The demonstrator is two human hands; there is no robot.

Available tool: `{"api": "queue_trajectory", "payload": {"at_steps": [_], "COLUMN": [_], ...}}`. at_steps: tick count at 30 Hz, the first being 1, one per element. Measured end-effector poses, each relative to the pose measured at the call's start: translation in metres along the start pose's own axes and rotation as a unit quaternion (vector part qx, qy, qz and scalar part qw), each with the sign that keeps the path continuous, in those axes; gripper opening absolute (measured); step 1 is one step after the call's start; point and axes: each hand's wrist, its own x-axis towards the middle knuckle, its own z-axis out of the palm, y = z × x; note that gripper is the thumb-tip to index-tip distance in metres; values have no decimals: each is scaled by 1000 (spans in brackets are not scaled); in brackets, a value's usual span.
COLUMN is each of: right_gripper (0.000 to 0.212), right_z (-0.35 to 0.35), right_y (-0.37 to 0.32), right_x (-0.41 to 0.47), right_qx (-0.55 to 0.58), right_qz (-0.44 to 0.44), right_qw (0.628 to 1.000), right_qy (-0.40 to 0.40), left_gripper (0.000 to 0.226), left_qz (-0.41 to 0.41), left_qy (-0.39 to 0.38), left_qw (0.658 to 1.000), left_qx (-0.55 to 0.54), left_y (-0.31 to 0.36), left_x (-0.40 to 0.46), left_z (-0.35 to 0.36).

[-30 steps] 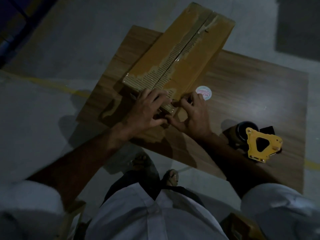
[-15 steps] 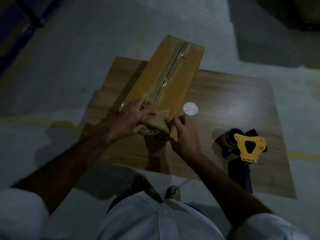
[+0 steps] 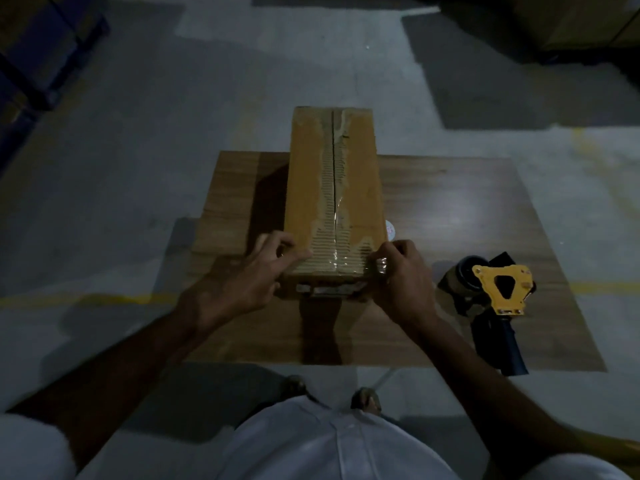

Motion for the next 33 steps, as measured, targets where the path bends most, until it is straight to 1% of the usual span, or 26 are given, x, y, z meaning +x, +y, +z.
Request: {"api": "queue_trajectory", "payload": {"at_steps": [3, 5, 7, 9, 12, 14, 15, 16, 18, 20, 23, 26, 27, 29, 31, 33], "right_gripper": [38, 33, 43, 63, 85, 92, 93, 90, 78, 74, 77, 79, 78, 72, 69, 72], "right_z": [-18, -26, -26, -20, -11, -8, -8, -7, -7, -12, -23, -41, -49, -66, -77, -74], "right_y": [8, 9, 1, -12, -22, -19, -17, -15, -12, -11, -4, 20, 29, 43, 49, 43], "right_x": [10, 14, 12, 3, -13, -20, -22, -23, -21, -16, -14, -20, -20, -12, 0, 8], "right_qx": [-20, -50, -80, -77, -60, -70, -79, -87, -93, -99, -122, -114, -109, -123, -163, -196], "right_qz": [63, 93, 108, 86, 76, 81, 82, 82, 78, 68, 35, -19, -38, -58, -42, 19], "right_qw": [998, 994, 991, 992, 994, 993, 993, 992, 992, 991, 986, 980, 977, 971, 970, 973], "right_qy": [12, 0, -28, -45, -48, -42, -40, -38, -40, -55, -105, -163, -180, -197, -175, -121], "left_gripper": [76, 69, 72, 68, 56, 50, 49, 48, 48, 57, 78, 103, 106, 104, 98, 95], "left_qz": [98, 150, 187, 202, 184, 166, 158, 148, 134, 134, 139, 132, 133, 136, 129, 106], "left_qy": [4, -10, -18, -21, -31, -25, -24, -24, -16, -25, -83, -141, -160, -172, -153, -116], "left_qw": [995, 989, 982, 978, 977, 973, 973, 978, 988, 990, 987, 979, 976, 973, 979, 987], "left_qx": [12, 1, -7, -44, -108, -161, -166, -147, -74, -22, 17, 60, 71, 66, 48, 35], "left_y": [21, 30, 41, 58, 72, 60, 49, 38, 17, 5, 5, 10, 12, 16, 18, 18], "left_x": [6, 22, 41, 60, 82, 88, 89, 90, 94, 106, 126, 135, 135, 132, 129, 129], "left_z": [10, 11, 12, 18, 25, 24, 21, 17, 8, -5, -25, -31, -30, -22, -13, -4]}}
